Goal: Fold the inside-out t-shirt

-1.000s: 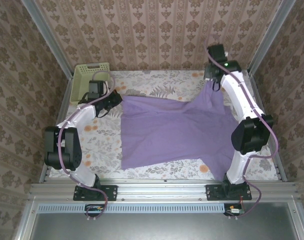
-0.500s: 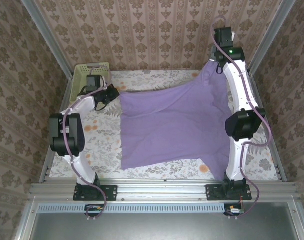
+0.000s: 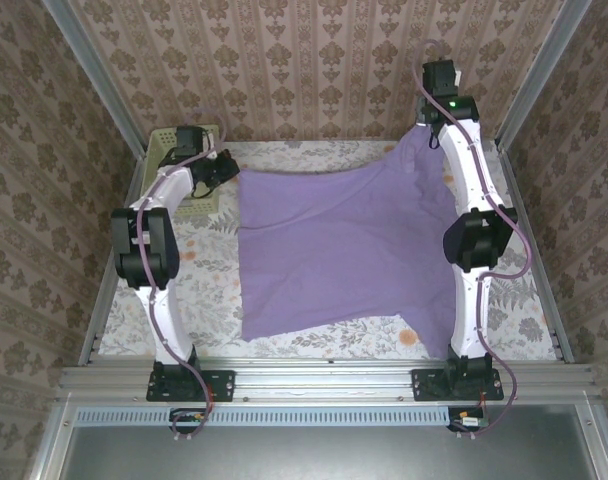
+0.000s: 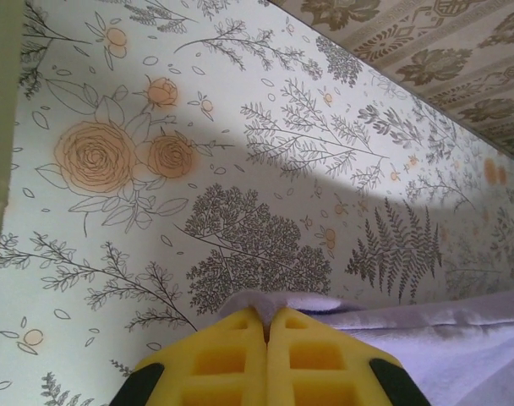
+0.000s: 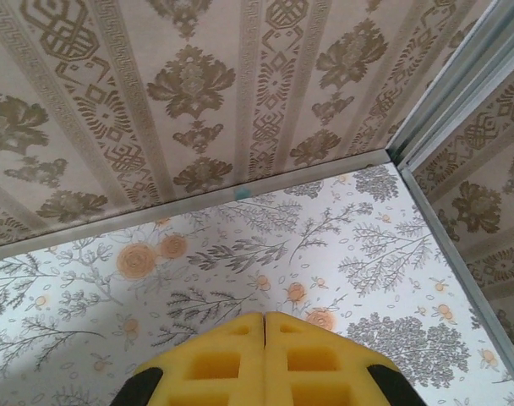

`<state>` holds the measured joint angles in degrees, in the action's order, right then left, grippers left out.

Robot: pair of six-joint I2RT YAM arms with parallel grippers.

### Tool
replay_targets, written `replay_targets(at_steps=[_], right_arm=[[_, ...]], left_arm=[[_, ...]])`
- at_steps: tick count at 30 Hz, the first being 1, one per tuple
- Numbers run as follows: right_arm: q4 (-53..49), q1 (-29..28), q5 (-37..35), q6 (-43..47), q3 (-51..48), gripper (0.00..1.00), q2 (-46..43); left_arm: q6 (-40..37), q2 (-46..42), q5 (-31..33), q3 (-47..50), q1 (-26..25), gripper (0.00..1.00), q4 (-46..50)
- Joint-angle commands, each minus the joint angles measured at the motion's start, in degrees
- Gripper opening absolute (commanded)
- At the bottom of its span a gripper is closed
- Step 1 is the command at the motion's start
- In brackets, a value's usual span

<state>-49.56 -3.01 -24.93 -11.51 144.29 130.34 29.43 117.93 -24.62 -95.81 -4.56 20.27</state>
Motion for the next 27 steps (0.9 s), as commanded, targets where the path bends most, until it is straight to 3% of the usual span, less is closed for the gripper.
replay_targets(at_steps=[1,6,13,19,27], right_arm=[[-0.9,0.4,-1.3,0.6,1.4,0.00,-0.3],[2.5,0.5,-0.4,1.7,-0.8,0.00,-1.8],[1.8,0.9,-0.5,1.6,4.1,0.00,0.0],[-0.9,0.9,1.4,0.1,3.7,0.00,-0.7],[-1.2,0.6,4.5,-4.6,-11.5,0.00,-9.1]], left_arm=[[-3.4,0.2,3.3,-3.6,0.6,0.00,3.7],[-5.9,1.8,3.3,-9.2,0.9,0.00,5.7],[-6.8,5.3,2.2,-15.2,0.7,0.00,8.1],[-6.8,4.3,2.7,-13.7,0.4,0.00,8.4],[-6.3,0.1,2.1,-9.0,0.6,0.00,9.2]])
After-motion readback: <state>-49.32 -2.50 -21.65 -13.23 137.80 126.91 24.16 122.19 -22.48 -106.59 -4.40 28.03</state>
